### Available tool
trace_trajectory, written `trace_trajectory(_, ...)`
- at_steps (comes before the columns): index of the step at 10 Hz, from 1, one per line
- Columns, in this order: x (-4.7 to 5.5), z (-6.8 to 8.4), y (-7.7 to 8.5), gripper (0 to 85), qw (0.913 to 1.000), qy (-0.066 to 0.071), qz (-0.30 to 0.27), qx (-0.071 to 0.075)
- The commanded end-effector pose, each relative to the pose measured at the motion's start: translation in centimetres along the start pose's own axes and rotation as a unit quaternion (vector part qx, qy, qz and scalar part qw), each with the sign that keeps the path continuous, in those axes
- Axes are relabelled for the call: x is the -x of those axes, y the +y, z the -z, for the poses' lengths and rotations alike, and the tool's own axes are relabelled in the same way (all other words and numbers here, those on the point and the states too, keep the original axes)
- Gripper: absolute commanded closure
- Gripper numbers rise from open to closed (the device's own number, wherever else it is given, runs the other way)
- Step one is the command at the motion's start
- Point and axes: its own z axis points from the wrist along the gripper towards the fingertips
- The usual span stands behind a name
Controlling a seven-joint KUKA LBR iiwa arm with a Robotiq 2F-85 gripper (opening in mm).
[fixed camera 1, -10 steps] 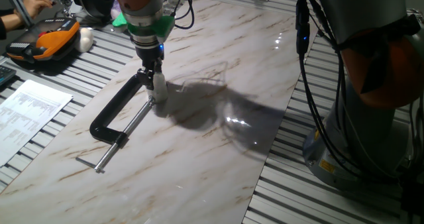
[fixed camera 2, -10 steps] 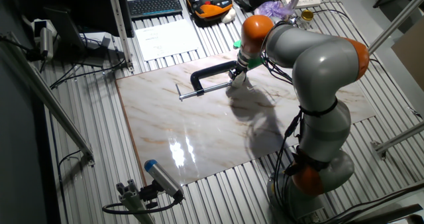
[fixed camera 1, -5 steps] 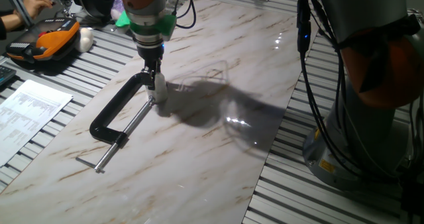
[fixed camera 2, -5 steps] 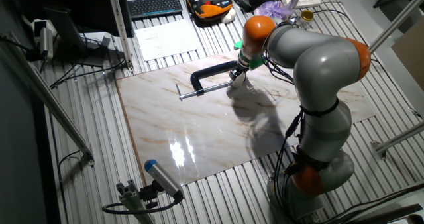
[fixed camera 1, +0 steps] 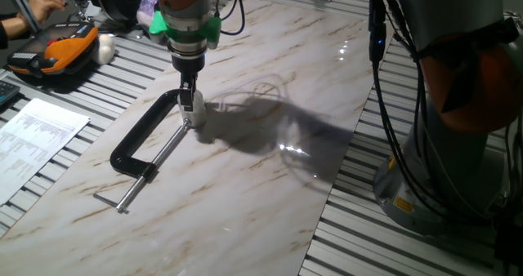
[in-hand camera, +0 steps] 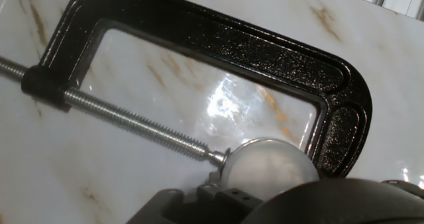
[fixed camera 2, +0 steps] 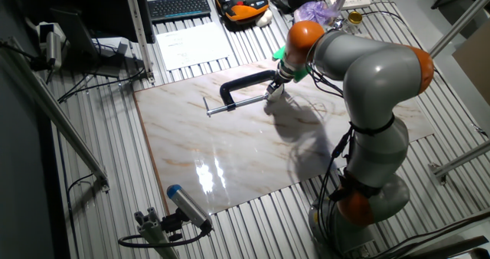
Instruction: Unscrew the lid from the jar
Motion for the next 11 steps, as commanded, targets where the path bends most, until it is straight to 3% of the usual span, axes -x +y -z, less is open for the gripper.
trace_trajectory(1,-0.04,-0.04,0.03,51.0,1.0,-0.001,-0.001,0.0)
trace_trajectory(2,-0.05,-0.04,0.04,34.0,1.0,-0.004,-0.005,0.0)
trace_trajectory(3,-0.06,-0.06,0.06,34.0,0.9999,-0.009,-0.011,-0.001)
trace_trajectory(5,-0.1,-0.14,0.1,0.0,0.9996,-0.014,-0.026,0.003)
trace_trajectory(8,-0.06,-0.21,0.1,0.0,0.9982,-0.017,-0.056,0.008)
trace_trajectory(11,0.49,0.71,-0.09,0.0,0.9922,-0.012,-0.124,-0.012)
